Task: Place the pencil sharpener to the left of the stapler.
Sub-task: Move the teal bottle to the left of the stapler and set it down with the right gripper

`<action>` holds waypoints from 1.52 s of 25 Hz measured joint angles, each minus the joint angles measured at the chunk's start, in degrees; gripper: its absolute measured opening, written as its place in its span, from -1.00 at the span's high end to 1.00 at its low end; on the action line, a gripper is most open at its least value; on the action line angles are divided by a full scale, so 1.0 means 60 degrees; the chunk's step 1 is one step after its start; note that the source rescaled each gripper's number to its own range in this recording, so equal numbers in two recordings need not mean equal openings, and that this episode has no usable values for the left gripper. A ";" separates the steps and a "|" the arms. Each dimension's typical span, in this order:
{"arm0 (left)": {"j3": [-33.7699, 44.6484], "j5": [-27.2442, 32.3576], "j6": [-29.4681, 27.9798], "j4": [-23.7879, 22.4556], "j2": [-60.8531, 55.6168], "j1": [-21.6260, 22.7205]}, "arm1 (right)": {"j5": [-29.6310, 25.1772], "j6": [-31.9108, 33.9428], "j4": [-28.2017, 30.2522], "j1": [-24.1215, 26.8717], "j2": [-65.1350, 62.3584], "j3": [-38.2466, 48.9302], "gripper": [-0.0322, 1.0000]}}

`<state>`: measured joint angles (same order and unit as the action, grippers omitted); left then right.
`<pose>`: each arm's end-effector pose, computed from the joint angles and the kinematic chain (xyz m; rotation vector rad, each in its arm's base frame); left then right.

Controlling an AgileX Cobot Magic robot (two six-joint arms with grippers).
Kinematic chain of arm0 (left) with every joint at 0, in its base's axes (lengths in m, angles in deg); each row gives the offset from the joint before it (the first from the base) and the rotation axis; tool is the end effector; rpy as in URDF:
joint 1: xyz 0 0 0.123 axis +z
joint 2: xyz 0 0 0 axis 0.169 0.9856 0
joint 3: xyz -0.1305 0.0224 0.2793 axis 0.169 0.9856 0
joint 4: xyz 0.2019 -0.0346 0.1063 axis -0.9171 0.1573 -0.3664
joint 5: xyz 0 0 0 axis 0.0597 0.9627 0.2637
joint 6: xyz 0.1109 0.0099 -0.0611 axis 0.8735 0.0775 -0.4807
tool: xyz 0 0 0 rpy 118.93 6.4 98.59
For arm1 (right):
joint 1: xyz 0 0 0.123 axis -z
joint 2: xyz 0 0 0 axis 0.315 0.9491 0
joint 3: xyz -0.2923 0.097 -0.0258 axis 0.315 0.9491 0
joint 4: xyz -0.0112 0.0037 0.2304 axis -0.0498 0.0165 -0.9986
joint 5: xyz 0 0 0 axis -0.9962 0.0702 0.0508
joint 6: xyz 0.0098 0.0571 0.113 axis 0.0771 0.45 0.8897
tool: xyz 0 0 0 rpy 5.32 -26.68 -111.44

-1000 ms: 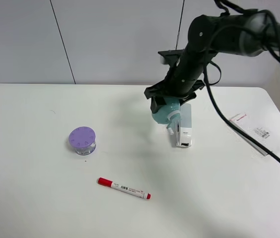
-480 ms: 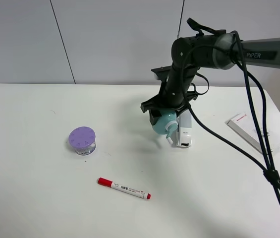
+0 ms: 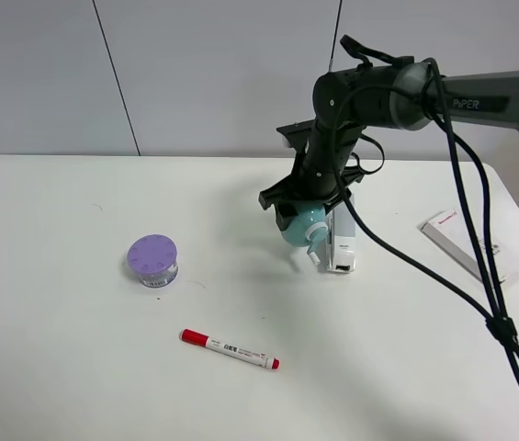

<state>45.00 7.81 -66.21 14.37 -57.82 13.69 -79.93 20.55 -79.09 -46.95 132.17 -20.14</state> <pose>-0.0167 0.0030 0.2537 -0.0892 2.0178 0.0762 0.3781 0.2128 0.1694 -0.5880 2.8773 0.1635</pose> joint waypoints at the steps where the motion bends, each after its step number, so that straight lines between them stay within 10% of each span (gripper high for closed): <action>1: 0.0000 0.0000 0.0000 0.0000 0.0000 0.0000 | -0.0009 0.0000 0.0004 -0.0043 0.0058 -0.0056 0.94; 38: 0.0000 0.0000 0.0000 0.0000 0.0000 0.0000 | 0.0335 0.0000 0.0094 -0.0214 0.0904 -0.0401 0.94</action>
<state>45.00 7.81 -66.21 14.37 -57.82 13.69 -77.92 20.55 -78.53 -48.23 137.59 -22.55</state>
